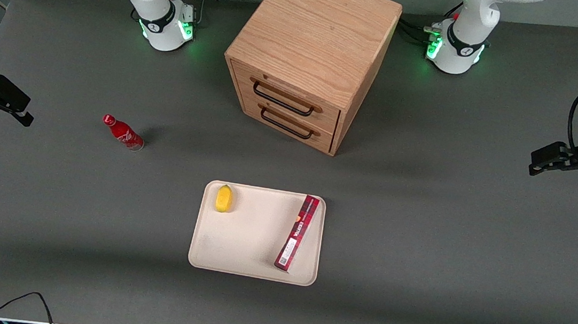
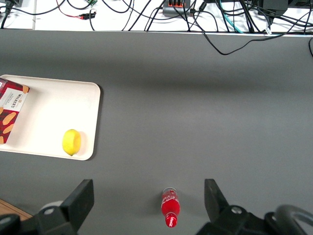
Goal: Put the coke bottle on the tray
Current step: 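Move the open right gripper toward the red Coca-Cola bottle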
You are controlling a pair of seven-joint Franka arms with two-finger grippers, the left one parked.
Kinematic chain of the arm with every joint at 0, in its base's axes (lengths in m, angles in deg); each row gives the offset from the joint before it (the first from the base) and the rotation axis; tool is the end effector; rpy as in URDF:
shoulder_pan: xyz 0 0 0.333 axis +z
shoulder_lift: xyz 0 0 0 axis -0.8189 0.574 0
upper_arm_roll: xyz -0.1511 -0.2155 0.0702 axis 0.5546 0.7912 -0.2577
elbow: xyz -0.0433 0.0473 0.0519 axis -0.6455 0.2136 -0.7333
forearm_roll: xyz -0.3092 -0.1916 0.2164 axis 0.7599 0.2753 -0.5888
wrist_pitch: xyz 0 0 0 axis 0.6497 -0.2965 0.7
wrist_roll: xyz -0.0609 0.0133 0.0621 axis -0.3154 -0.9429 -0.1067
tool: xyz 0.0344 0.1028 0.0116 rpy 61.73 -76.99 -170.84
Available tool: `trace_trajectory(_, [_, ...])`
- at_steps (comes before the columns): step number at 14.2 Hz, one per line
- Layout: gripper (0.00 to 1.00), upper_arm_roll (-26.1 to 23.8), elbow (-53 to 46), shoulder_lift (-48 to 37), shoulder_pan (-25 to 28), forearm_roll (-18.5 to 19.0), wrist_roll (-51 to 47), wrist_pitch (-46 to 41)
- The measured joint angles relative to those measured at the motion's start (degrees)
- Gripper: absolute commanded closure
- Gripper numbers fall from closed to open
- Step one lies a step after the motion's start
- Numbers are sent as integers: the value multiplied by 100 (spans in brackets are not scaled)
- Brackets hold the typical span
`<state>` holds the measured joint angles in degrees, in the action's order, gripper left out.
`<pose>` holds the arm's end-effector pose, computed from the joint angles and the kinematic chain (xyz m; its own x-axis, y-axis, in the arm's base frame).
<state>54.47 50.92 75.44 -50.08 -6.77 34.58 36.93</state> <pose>0.6067 0.0006 0.6063 0.9778 0.0143 0.2091 0.0196 -0.9995 -0.0233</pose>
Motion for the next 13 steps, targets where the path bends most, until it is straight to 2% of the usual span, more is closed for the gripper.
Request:
trace_trajectory(8, [0,-4,203,-4,-1,0,-22,-199])
trace_trajectory(11, [0,-44,932,10,4,-1,-171,-56])
trace_trajectory(13, [0,-76,1661,-47,8,0,-163,533])
